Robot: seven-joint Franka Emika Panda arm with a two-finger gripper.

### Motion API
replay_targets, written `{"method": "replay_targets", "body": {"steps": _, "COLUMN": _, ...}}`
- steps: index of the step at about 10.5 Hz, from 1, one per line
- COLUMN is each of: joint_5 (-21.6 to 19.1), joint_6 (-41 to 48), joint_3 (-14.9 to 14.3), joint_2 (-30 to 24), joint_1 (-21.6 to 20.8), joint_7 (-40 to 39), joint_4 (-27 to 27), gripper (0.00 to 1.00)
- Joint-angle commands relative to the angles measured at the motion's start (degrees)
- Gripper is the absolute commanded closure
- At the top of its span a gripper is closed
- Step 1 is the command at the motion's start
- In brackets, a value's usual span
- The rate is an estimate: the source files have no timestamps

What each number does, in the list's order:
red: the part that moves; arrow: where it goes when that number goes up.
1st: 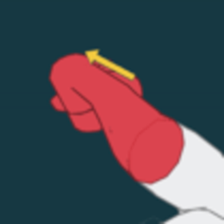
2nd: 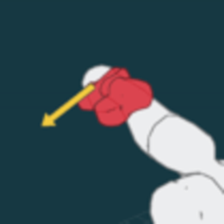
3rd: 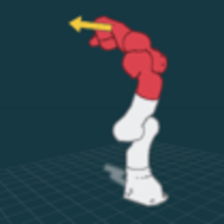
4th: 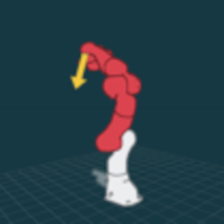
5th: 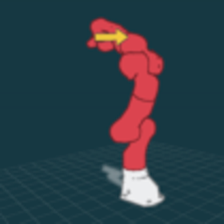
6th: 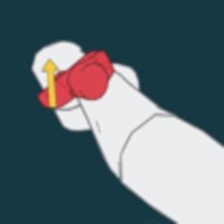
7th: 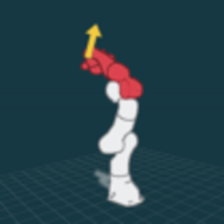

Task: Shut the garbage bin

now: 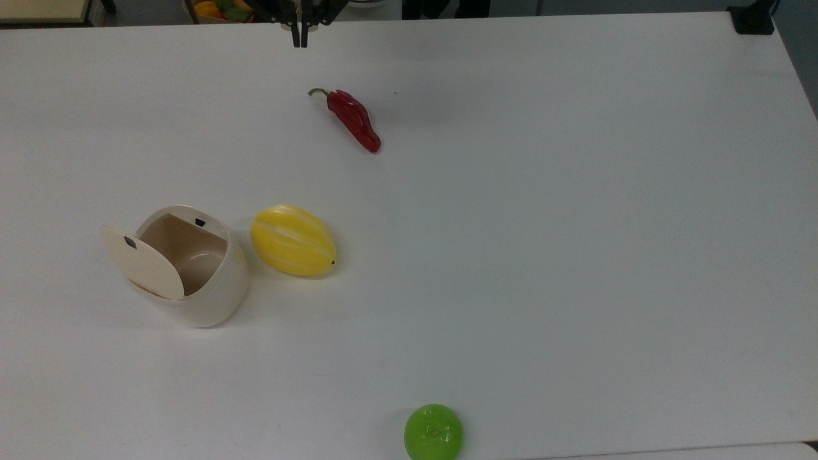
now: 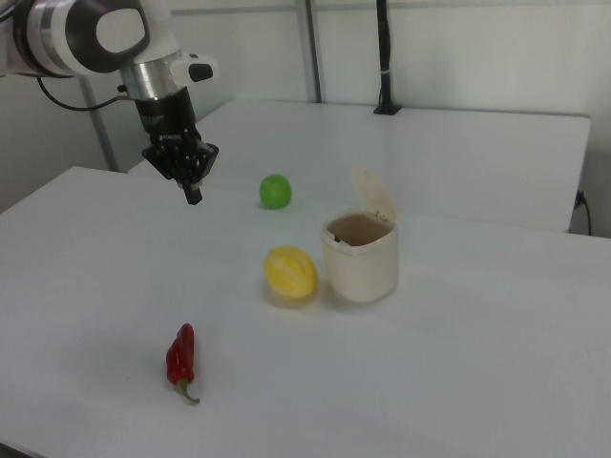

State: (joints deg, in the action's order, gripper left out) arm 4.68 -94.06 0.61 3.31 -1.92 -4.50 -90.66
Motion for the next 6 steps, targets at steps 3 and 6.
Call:
{"method": "replay_targets", "body": {"steps": 3, "joint_5": -0.6, "joint_6": -1.3, "joint_3": -0.4, "joint_2": -0.2, "joint_1": 0.1, "joint_7": -0.4, "joint_4": -0.5, "gripper": 1.0}}
{"method": "replay_targets", "body": {"steps": 6, "joint_5": -1.2, "joint_6": -8.7, "joint_3": -0.4, "joint_2": 1.3, "joint_1": 4.4, "joint_7": 1.8, "joint_4": -0.1, "gripper": 1.0}}
